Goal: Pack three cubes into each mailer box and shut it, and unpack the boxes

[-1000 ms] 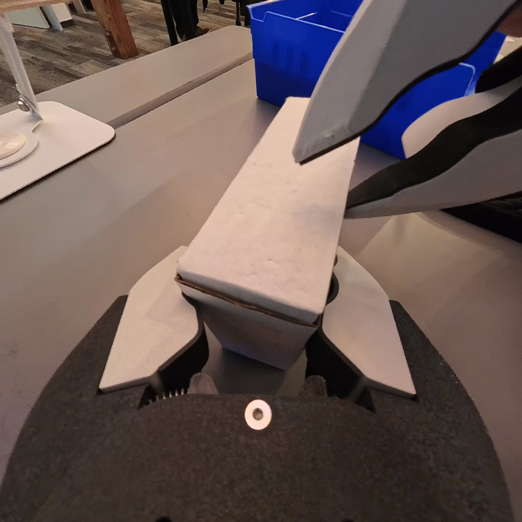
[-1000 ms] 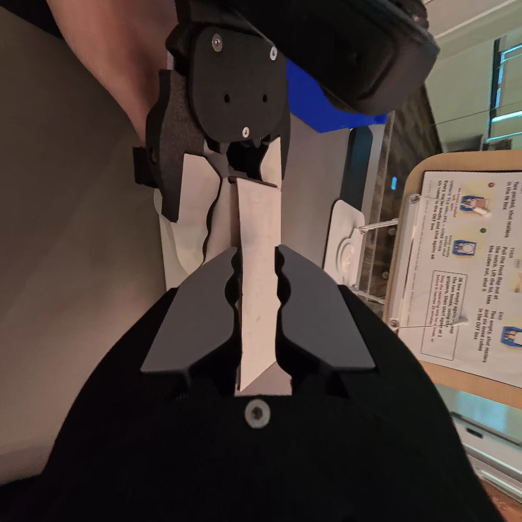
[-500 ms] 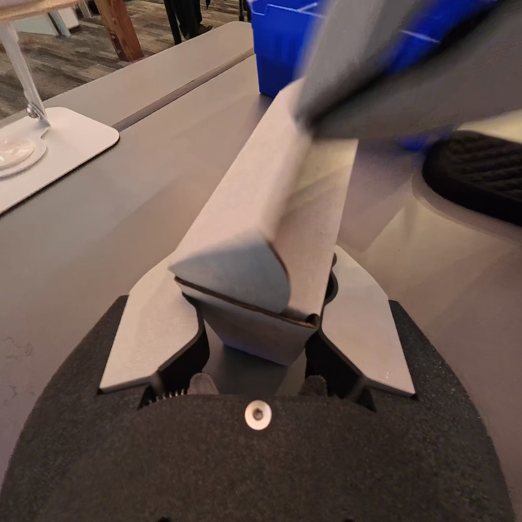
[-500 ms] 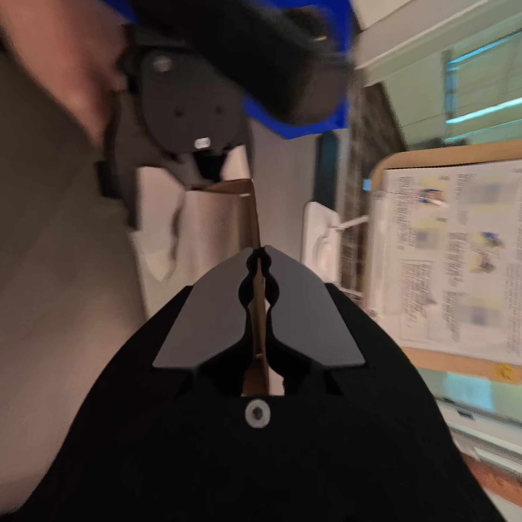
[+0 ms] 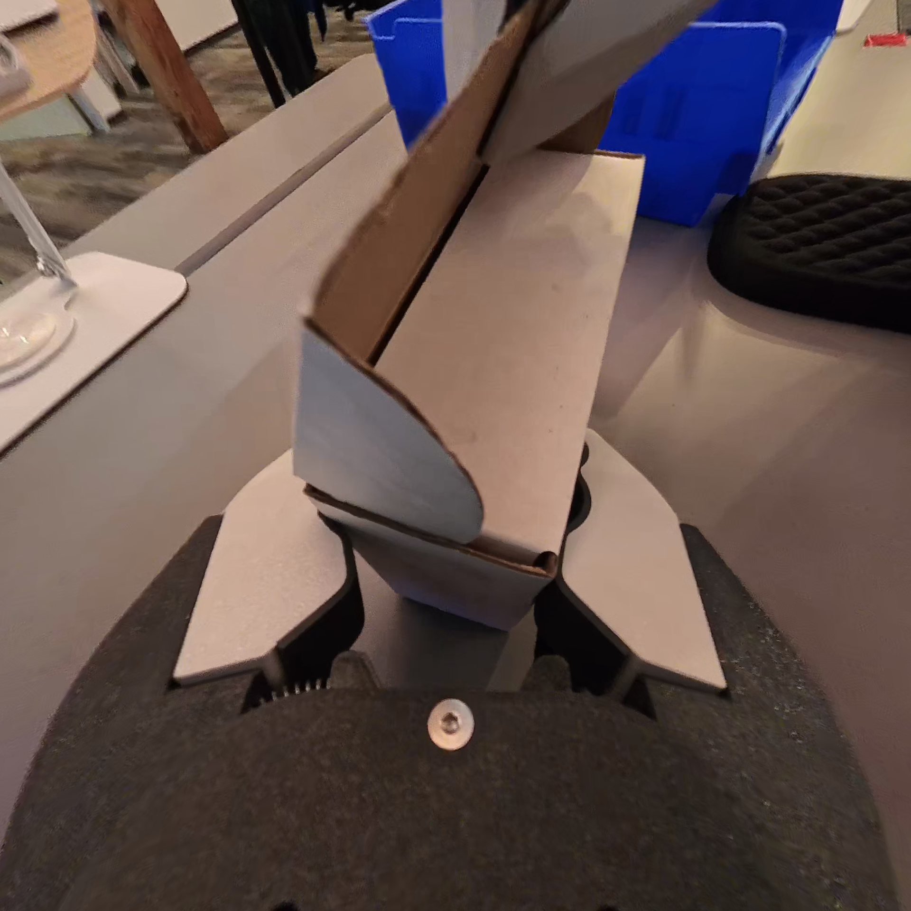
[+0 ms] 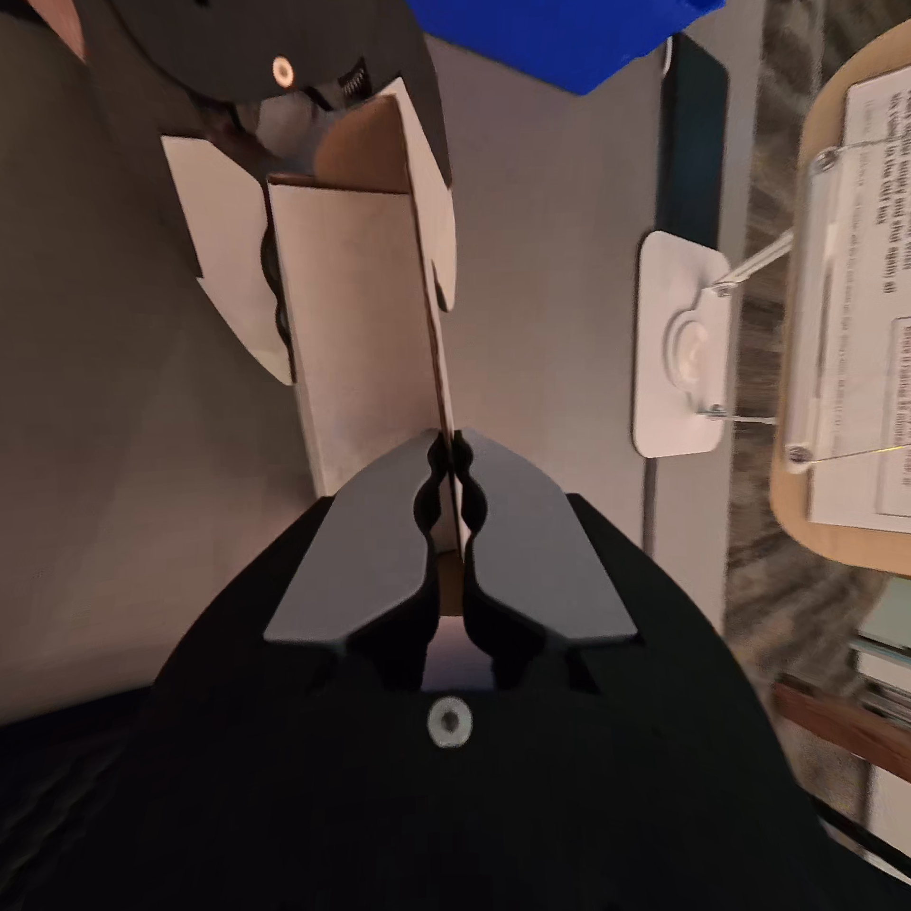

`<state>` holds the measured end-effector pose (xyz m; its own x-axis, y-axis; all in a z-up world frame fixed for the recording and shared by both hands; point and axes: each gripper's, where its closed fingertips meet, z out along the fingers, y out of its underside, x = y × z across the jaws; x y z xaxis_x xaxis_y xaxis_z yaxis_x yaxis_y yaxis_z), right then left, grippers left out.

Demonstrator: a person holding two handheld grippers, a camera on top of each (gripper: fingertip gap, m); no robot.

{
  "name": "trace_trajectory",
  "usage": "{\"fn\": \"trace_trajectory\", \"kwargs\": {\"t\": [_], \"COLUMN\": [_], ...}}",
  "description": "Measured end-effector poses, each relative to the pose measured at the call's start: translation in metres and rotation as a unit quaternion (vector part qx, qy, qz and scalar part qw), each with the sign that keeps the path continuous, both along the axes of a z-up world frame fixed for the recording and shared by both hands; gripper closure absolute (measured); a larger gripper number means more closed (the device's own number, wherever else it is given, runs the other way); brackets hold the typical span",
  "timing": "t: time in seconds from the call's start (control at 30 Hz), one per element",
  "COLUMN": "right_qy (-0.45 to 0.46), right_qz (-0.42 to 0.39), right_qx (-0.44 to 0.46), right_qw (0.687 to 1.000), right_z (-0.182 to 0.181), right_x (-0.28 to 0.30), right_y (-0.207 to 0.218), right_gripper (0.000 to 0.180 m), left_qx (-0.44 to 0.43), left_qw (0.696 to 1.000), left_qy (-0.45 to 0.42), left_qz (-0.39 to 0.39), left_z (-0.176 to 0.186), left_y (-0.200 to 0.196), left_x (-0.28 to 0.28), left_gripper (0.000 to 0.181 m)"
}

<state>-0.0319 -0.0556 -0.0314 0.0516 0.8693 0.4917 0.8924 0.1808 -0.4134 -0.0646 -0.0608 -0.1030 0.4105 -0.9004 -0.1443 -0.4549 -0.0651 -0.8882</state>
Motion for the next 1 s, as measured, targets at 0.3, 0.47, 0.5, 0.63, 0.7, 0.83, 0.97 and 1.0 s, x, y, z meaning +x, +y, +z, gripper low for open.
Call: {"fn": "trace_trajectory", "kwargs": {"t": [0.3, 0.47, 0.5, 0.63, 0.7, 0.83, 0.97, 1.0], "right_qy": [0.077, 0.099, 0.099, 0.109, 0.12, 0.124, 0.098, 0.092], "right_qz": [-0.001, -0.022, -0.016, -0.028, -0.041, -0.055, -0.034, -0.033], "right_qx": [-0.22, -0.335, -0.346, -0.407, -0.448, -0.511, -0.462, -0.449], "right_qw": [0.972, 0.937, 0.933, 0.906, 0.885, 0.849, 0.881, 0.888], "right_z": [0.01, 0.007, 0.006, 0.003, 0.002, -0.001, -0.001, -0.001], "right_x": [0.011, 0.01, 0.011, 0.01, 0.01, 0.009, 0.01, 0.01], "right_y": [-0.046, -0.056, -0.058, -0.062, -0.063, -0.064, -0.068, -0.069], "right_gripper": [0.177, 0.177, 0.177, 0.177, 0.177, 0.177, 0.177, 0.177], "left_qx": [0.215, 0.288, 0.3, 0.326, 0.331, 0.342, 0.344, 0.344], "left_qw": [0.967, 0.939, 0.933, 0.921, 0.918, 0.913, 0.91, 0.909], "left_qy": [0.129, 0.186, 0.194, 0.21, 0.215, 0.222, 0.231, 0.234], "left_qz": [-0.039, -0.033, -0.031, -0.025, -0.024, -0.025, -0.016, -0.016], "left_z": [-0.002, -0.005, -0.005, -0.006, -0.006, -0.007, -0.009, -0.01], "left_y": [-0.015, -0.014, -0.013, -0.013, -0.013, -0.015, -0.016, -0.017], "left_x": [0.001, -0.005, -0.006, -0.008, -0.009, -0.01, -0.012, -0.012], "left_gripper": [0.093, 0.093, 0.094, 0.093, 0.093, 0.092, 0.093, 0.094]}}
